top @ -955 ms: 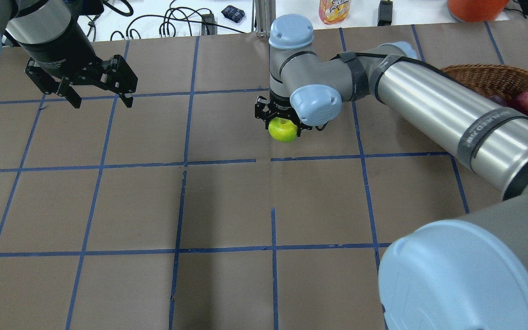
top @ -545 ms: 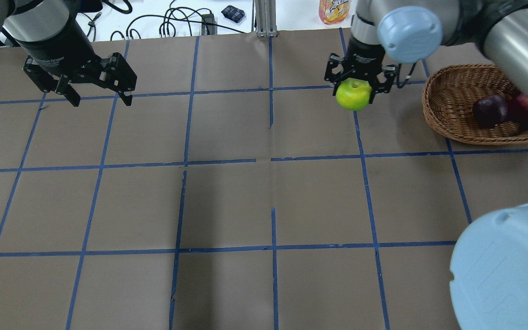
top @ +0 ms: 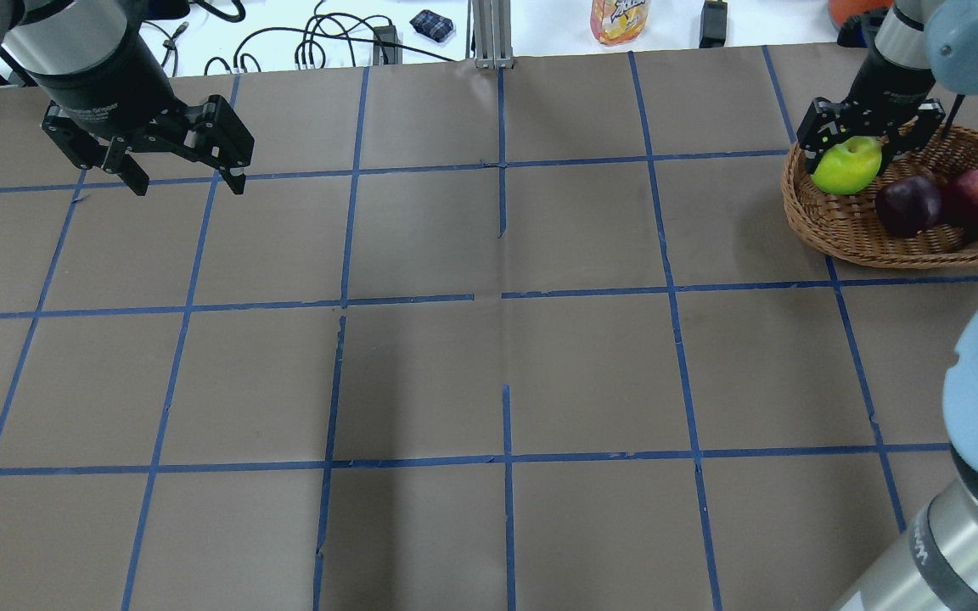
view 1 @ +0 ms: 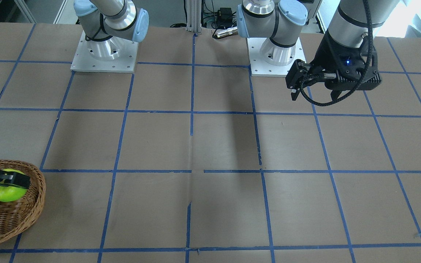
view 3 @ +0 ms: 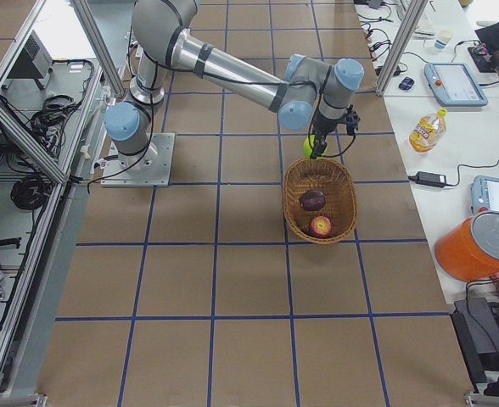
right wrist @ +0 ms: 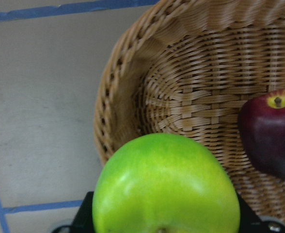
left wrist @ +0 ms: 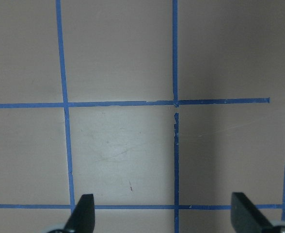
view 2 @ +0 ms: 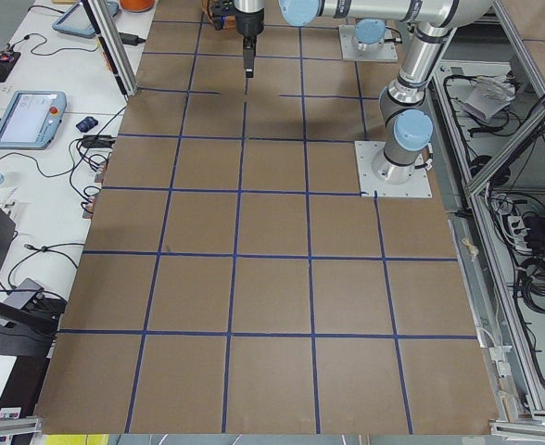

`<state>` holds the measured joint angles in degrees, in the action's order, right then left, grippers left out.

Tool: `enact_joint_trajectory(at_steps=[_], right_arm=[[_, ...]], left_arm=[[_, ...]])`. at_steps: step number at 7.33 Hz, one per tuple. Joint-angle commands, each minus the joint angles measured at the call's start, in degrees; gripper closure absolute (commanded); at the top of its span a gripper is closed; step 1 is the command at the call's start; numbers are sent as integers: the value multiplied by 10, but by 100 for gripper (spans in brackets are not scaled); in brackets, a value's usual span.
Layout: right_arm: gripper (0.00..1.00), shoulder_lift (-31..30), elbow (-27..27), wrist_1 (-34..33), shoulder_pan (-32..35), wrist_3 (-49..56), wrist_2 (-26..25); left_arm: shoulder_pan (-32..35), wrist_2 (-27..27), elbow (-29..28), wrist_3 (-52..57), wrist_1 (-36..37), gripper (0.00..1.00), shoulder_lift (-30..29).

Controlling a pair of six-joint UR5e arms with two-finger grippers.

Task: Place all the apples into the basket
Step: 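Carry the green apple into the basket and open the right gripper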

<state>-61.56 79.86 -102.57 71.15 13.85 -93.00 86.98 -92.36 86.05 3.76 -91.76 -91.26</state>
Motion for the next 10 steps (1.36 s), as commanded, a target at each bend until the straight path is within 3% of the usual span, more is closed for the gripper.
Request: enact_joint_trajectory(at_steps=[1, 3, 4, 5, 6, 7, 9, 10], right_arm=[[100, 28, 6, -32, -22, 39, -1], [100, 39, 27, -42, -22, 45, -2], [89, 48, 28, -48, -22, 46, -2], [15, 49, 28, -50, -23, 49, -1], [0, 48, 28, -52, -24, 64, -13], [0, 47, 28, -47, -24, 78, -42], [0, 25, 19, -29, -24, 79, -43], [0, -16, 19, 19, -18, 72, -37]], left_arm=[[-1, 1, 0, -1, 1, 0, -3], [0, 1, 0, -1, 2, 0, -3], [1, 1, 0, -1, 2, 0, -2], [0, 1, 0, -1, 2, 0, -2], [1, 1, 0, -1, 3, 0, -3], [0, 0, 0, -1, 2, 0, -2], [1, 1, 0, -1, 3, 0, -2], [0, -2, 0, -1, 2, 0, -1]])
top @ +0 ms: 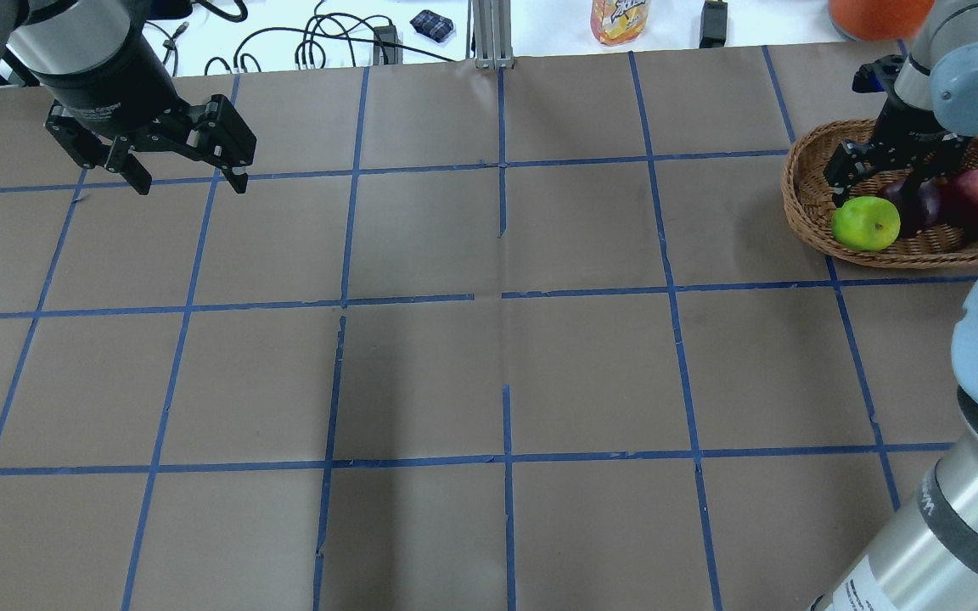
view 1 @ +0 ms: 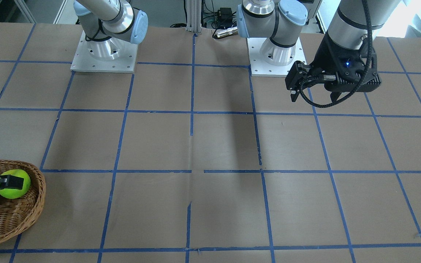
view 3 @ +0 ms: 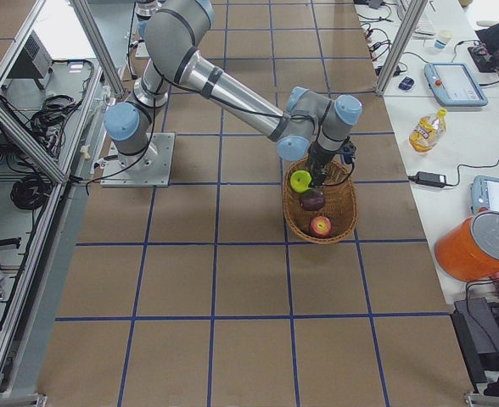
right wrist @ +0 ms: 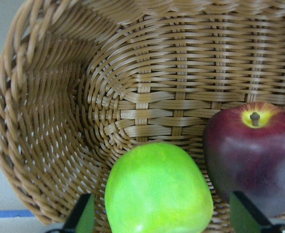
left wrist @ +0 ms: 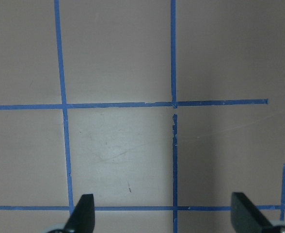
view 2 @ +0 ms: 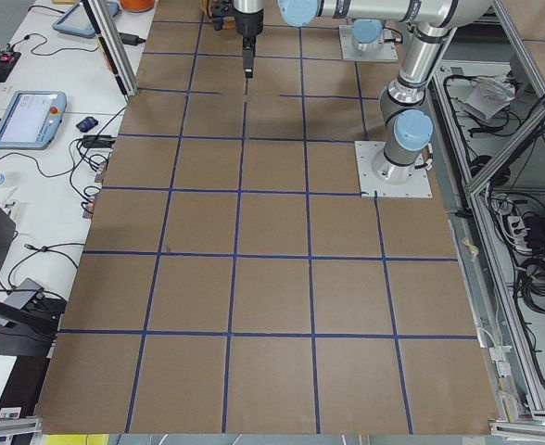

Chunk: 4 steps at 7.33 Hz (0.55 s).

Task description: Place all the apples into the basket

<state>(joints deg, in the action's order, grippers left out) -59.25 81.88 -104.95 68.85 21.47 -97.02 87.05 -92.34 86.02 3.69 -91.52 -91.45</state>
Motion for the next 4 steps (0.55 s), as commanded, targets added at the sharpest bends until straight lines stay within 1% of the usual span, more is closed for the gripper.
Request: enact_joint_trajectory(at_steps=[1, 3, 4], right_arm=[[0, -87, 3, 89, 17, -5, 14], [0, -162, 5, 154, 69, -29, 36], [0, -198, 6, 176, 106, -107, 41]], left_arm=[[1, -2, 0, 0, -1, 0, 1], [0, 1, -1, 0, 0, 0, -1], [0, 0, 0, 0, -1, 0, 0]])
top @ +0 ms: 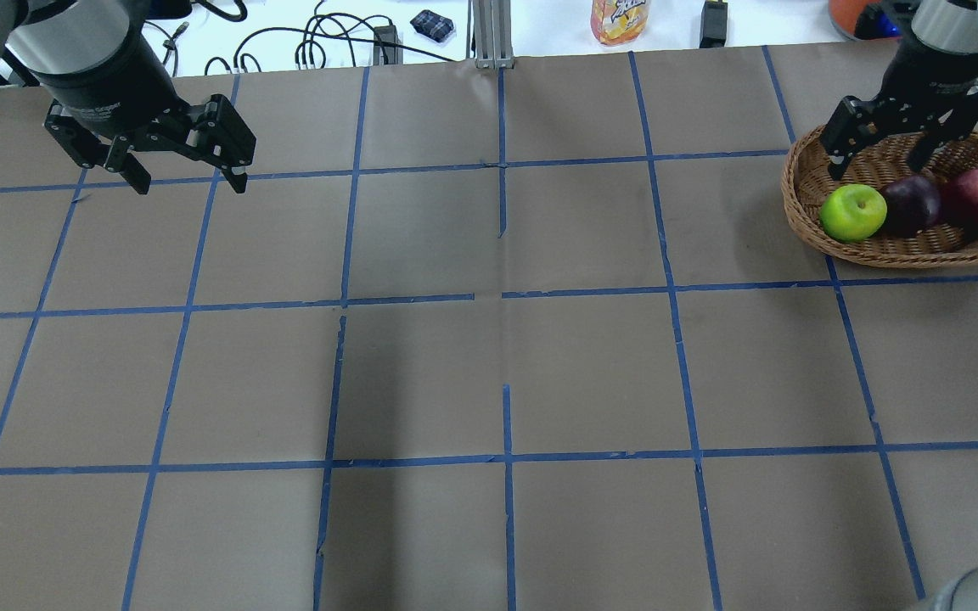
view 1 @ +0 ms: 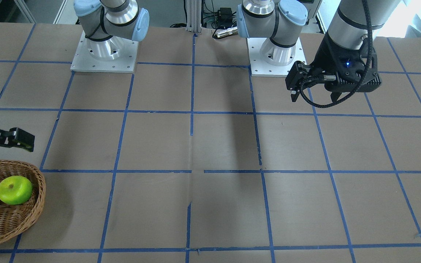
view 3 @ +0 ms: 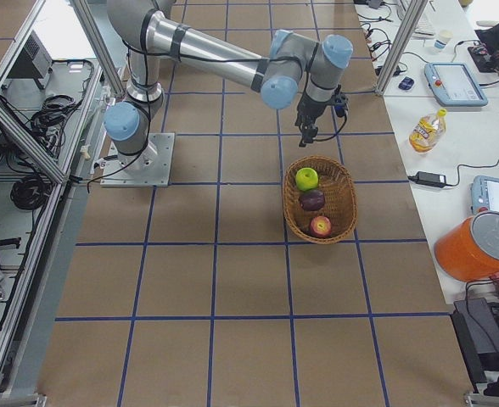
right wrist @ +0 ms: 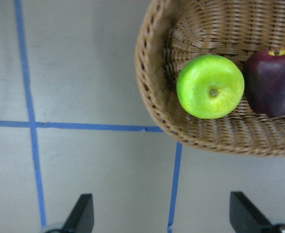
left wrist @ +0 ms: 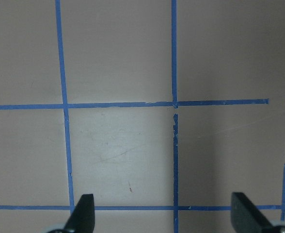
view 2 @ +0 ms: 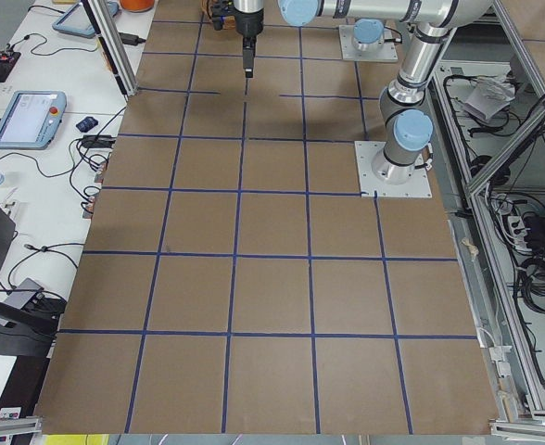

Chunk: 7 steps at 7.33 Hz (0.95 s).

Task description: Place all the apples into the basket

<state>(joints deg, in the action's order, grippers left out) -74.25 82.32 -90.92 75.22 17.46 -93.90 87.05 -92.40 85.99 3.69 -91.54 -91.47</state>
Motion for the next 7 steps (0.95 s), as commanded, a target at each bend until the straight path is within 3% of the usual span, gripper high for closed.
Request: enact_joint_trajectory(at_steps=[1, 2, 4, 7], right_arm=[[0, -78, 11, 70, 70, -90, 15], [0, -124, 34, 87, 91, -98, 61], [0, -233, 98, 89, 110, -124, 73], [0, -268, 145, 87, 114, -131, 77]], left_arm=[[0, -1, 1, 0, 0, 0, 0], [0, -3, 1, 0, 0, 0, 1], [0, -3, 1, 1, -1, 0, 1], [0, -2, 1, 1, -2, 0, 1]])
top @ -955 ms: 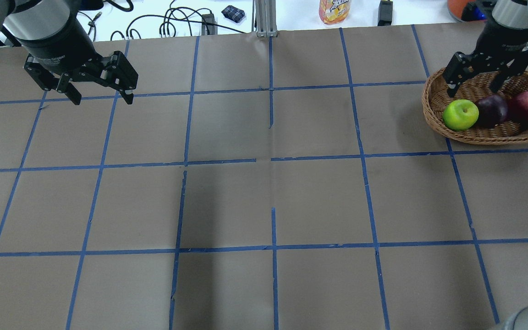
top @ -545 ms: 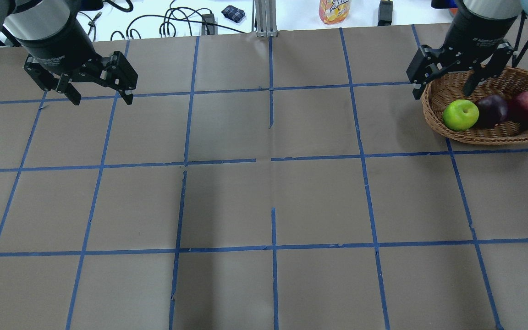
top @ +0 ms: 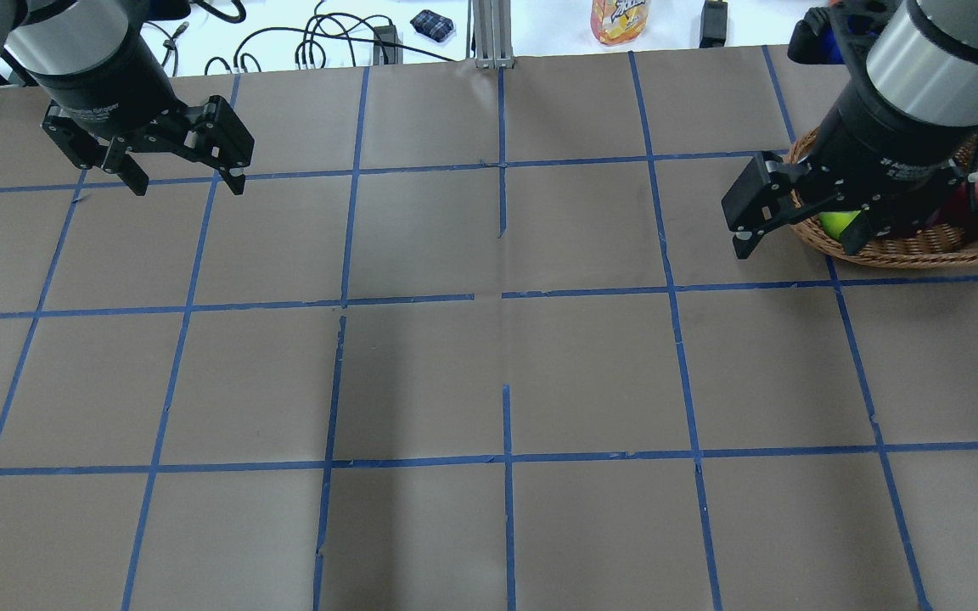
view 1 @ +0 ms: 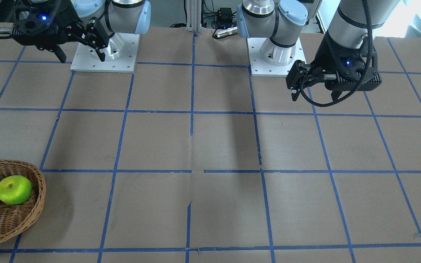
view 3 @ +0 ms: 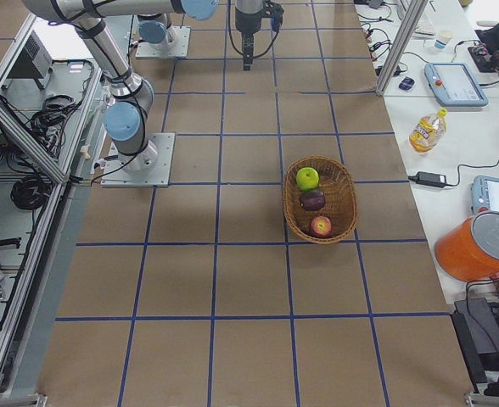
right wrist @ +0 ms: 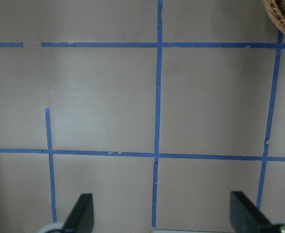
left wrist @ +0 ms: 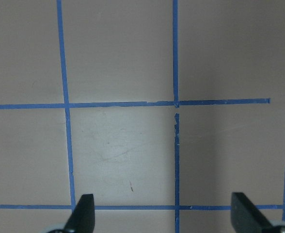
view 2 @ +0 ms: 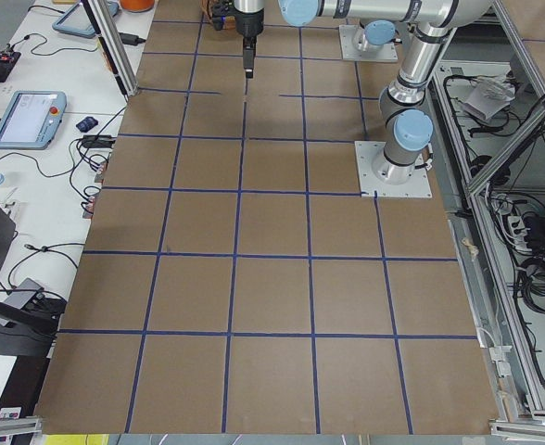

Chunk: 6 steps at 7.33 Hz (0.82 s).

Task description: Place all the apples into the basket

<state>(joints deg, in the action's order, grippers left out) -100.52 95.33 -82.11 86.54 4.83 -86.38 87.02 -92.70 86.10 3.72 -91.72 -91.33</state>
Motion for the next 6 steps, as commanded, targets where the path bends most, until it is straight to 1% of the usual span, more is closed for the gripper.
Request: enact_joint_trajectory(at_steps=[1, 3, 4, 6], right_arm=[[0, -1, 28, -8, 2, -26, 0], [0, 23, 10, -27, 2, -35, 0], [0, 35, -7, -25, 2, -35, 1], [0, 34, -12, -24, 8, -36, -5]], left_arm=[[1, 0, 0, 0, 0, 0, 1], [1, 1, -1, 0, 0, 0, 0], [0, 1, 0, 0, 0, 0, -2], [1, 2, 1, 0, 0, 0, -4]])
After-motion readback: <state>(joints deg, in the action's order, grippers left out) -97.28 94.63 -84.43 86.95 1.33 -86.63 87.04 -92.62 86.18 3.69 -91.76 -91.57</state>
